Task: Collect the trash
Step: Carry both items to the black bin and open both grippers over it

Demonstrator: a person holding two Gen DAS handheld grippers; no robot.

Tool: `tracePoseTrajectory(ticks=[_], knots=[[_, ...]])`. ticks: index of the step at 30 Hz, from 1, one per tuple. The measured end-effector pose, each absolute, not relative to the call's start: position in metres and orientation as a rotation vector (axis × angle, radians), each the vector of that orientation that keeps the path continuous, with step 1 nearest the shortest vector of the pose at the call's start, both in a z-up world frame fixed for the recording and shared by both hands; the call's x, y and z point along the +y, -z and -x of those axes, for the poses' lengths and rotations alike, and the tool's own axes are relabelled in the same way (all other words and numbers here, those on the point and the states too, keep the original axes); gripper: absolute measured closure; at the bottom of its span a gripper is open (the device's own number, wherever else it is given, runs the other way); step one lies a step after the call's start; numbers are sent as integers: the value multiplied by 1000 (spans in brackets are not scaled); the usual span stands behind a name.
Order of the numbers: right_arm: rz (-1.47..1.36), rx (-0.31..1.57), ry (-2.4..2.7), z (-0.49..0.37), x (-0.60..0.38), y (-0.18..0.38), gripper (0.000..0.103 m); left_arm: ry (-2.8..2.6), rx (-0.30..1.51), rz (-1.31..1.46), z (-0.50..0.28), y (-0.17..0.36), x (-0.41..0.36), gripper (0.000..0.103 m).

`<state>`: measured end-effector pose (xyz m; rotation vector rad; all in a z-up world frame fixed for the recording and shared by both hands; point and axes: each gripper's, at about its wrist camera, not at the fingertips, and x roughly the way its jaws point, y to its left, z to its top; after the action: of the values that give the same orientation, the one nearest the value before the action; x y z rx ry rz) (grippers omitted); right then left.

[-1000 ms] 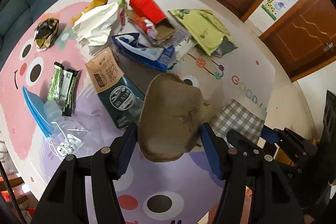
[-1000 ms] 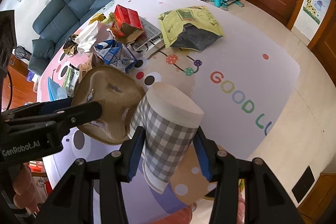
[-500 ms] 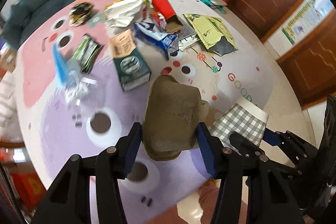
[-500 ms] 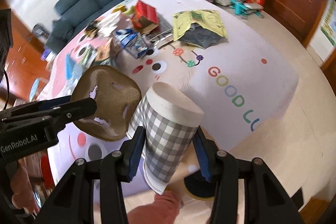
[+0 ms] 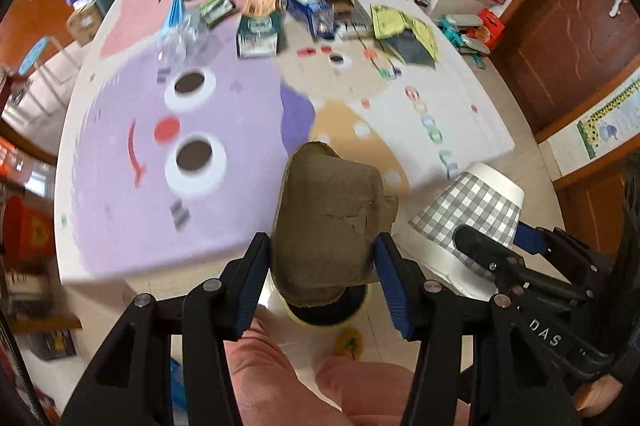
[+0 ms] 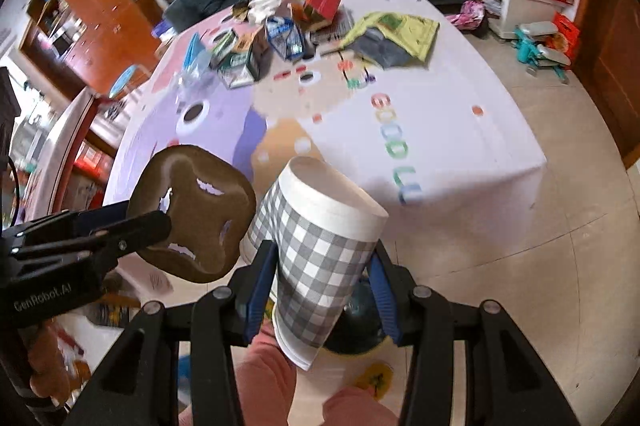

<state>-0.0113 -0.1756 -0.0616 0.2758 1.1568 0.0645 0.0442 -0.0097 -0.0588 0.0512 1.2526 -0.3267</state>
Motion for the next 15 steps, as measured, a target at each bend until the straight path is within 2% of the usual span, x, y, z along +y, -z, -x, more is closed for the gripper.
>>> tracePoseTrajectory(ticks=[9, 15], knots=[[-307, 1281, -80, 62, -194, 107, 56, 320, 1296, -72, 16, 86, -32, 52], [-348, 1395, -57, 74, -190, 177, 56, 314, 1373, -115, 31, 158, -45, 51]])
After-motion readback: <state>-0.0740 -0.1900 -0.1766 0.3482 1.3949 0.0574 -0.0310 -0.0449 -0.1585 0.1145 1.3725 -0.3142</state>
